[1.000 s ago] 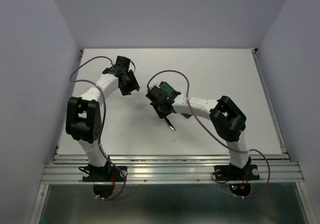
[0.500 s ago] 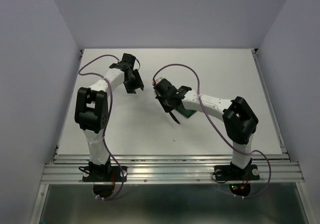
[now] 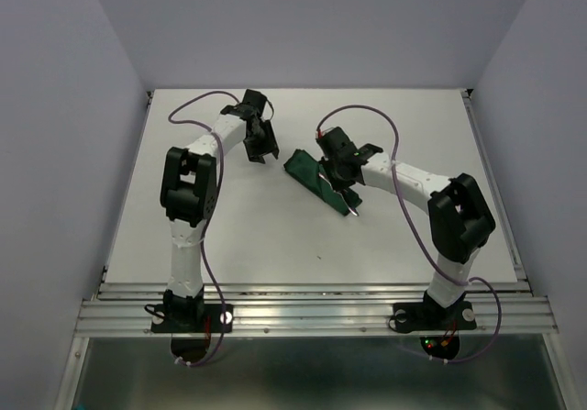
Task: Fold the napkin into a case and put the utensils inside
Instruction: Stuff the knife into the folded napkin.
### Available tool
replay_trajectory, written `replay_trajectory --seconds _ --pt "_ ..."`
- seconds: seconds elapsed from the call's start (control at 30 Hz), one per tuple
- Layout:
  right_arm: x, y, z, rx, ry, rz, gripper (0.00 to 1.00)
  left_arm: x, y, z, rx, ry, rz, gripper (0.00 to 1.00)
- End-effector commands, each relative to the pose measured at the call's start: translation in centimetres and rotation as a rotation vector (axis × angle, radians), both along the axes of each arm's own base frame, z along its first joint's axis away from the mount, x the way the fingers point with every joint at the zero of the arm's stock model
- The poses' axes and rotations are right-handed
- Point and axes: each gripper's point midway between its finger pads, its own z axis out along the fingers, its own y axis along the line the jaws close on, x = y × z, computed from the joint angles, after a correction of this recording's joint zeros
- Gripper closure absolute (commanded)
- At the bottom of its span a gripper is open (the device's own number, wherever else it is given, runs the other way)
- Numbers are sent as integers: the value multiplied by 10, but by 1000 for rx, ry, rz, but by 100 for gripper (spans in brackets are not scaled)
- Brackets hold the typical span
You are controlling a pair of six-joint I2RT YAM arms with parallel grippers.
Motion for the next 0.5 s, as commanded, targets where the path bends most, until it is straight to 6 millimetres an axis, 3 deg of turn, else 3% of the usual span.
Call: replay_trajectory --seconds 0.0,0.47 --pt "2 0 -1 -29 -6 26 99 6 -13 6 -11 2 -43 46" --pt "-12 -3 -36 -57 107 67 99 19 -40 -8 -21 17 -71 48"
